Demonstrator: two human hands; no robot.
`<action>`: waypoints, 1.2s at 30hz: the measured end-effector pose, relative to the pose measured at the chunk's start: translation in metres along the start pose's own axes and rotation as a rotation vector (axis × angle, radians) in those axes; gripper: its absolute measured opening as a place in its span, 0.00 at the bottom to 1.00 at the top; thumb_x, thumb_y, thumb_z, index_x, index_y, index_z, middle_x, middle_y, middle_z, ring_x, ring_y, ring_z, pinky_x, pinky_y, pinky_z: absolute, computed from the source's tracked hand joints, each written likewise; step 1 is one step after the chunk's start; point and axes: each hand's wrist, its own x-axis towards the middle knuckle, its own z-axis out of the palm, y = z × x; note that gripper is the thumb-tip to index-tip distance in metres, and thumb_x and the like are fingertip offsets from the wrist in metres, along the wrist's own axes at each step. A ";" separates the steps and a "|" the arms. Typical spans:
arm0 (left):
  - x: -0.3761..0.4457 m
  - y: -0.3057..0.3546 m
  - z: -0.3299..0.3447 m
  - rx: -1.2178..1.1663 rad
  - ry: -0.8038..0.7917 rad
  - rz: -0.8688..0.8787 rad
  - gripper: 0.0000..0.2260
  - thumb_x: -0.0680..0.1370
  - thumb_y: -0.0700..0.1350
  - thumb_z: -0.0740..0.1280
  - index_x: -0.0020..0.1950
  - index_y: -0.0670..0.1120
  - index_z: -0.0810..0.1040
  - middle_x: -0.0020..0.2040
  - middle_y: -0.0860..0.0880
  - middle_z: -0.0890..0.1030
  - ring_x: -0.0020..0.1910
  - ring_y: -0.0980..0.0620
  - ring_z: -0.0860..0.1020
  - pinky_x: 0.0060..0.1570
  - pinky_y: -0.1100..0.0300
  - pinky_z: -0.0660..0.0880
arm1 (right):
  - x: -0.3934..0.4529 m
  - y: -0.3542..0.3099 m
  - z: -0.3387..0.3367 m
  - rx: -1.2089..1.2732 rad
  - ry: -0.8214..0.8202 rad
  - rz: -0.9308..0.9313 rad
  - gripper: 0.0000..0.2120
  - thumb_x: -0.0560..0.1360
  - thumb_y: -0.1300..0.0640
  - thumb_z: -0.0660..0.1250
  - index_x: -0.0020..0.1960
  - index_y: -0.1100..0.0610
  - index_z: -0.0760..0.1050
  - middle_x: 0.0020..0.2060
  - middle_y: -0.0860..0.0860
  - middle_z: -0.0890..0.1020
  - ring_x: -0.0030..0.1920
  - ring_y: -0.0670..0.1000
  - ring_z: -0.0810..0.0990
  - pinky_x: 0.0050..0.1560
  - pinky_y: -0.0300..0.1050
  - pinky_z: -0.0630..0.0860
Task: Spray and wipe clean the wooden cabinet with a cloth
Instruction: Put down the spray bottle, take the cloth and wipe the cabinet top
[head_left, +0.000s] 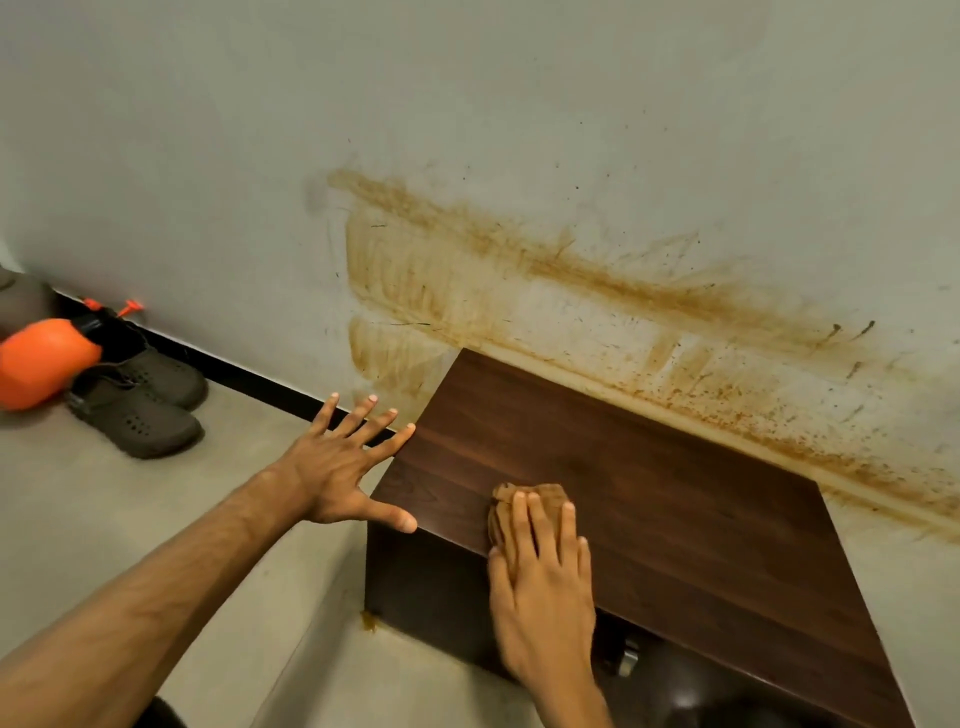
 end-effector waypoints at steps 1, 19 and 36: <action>-0.001 0.000 -0.001 -0.009 -0.008 -0.001 0.57 0.68 0.89 0.49 0.87 0.61 0.32 0.89 0.50 0.35 0.86 0.42 0.29 0.82 0.31 0.28 | 0.014 -0.003 0.000 -0.031 -0.017 -0.005 0.37 0.78 0.36 0.35 0.86 0.45 0.43 0.85 0.43 0.45 0.85 0.56 0.39 0.84 0.55 0.41; -0.004 0.001 -0.005 -0.087 -0.051 -0.048 0.61 0.67 0.89 0.55 0.87 0.60 0.31 0.89 0.47 0.31 0.86 0.40 0.28 0.79 0.30 0.26 | 0.104 -0.040 0.014 -0.084 0.032 -0.151 0.32 0.84 0.40 0.47 0.86 0.48 0.51 0.85 0.50 0.57 0.86 0.59 0.47 0.84 0.61 0.52; -0.054 -0.044 -0.005 -0.095 -0.276 -0.372 0.78 0.61 0.72 0.84 0.87 0.53 0.28 0.90 0.45 0.35 0.88 0.39 0.35 0.83 0.30 0.36 | 0.061 -0.082 0.042 -0.066 0.052 -0.385 0.32 0.82 0.38 0.50 0.85 0.46 0.58 0.83 0.47 0.64 0.85 0.58 0.53 0.81 0.59 0.61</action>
